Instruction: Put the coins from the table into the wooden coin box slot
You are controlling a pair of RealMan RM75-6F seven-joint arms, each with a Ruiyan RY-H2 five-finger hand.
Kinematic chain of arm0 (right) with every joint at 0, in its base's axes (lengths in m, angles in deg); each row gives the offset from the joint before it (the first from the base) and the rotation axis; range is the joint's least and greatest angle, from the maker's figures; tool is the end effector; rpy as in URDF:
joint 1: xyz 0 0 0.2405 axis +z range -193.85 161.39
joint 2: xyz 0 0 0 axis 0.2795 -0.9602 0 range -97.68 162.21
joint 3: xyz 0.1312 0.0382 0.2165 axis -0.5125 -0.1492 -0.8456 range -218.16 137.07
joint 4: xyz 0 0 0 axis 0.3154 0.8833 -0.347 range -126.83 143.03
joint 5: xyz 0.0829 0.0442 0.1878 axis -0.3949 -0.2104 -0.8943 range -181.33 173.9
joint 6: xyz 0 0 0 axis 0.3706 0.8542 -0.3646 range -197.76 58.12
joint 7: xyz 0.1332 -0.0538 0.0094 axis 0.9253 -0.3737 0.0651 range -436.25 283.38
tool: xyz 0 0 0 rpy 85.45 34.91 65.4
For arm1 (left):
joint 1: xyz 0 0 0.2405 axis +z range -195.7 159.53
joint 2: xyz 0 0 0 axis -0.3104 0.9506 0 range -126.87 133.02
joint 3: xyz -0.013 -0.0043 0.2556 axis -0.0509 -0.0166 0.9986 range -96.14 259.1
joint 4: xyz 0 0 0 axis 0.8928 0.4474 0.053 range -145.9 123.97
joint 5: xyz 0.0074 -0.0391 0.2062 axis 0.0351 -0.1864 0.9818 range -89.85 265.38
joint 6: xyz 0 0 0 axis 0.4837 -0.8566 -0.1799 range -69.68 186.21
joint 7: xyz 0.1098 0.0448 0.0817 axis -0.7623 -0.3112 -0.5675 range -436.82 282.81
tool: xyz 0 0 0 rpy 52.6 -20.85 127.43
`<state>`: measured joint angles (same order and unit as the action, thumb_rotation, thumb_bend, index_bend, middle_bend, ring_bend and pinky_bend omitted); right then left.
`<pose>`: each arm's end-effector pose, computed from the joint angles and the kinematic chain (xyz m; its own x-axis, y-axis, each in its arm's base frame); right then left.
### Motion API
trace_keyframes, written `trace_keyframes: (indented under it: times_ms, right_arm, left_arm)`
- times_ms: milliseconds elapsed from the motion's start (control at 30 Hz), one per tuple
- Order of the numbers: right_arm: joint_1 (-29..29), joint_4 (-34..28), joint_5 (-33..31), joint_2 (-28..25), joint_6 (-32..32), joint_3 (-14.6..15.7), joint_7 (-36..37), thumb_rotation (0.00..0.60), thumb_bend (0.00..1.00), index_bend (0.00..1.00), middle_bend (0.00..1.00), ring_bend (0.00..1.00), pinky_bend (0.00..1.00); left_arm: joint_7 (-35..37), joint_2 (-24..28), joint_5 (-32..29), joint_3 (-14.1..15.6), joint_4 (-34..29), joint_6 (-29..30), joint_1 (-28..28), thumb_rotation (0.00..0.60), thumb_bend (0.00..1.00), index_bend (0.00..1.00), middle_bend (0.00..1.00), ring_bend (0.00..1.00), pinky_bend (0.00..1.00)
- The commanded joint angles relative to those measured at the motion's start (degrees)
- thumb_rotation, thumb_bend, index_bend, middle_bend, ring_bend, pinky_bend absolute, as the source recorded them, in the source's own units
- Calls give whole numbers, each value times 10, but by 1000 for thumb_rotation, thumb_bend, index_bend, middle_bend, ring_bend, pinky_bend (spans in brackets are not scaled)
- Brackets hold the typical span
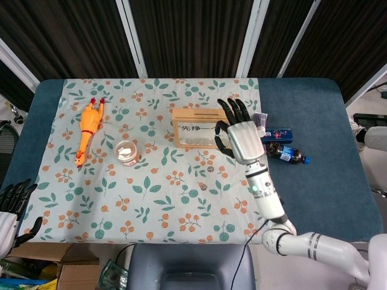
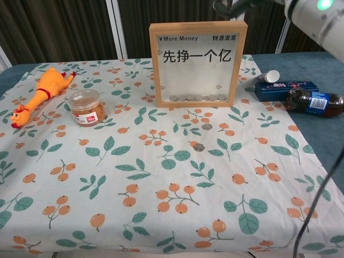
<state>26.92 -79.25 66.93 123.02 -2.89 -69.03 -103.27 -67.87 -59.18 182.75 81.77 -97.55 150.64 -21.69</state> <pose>-0.0648 -0.3839 0.0638 0.2700 0.2021 0.9414 -0.8718 -0.3637 0.3281 -0.3121 0.1622 0.1779 0.3701 -0.0452 0.9279 0.9158 -0.1499 -0.3725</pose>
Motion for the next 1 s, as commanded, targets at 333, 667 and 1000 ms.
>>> trace_keyframes:
  times_ms: [333,667,1000]
  right_arm:
    - [151,115,-152,27,-54,-49,-167,600,582,728,206,0,59]
    - [182,168,-213,45,-65,-21,-196,600,582,731,210,0,78]
    - [192,184,-242,45,-69,8,-206,600,582,732,210,0,79]
  left_arm:
    - [18,4,-5,0,4,-8,-4,600,413,0,0,0,0]
    - [25,6,-5,0,7,-9,-5,600,413,0,0,0,0]
    - [19,3,-1,2,7,-11,-7,600,413,0,0,0,0]
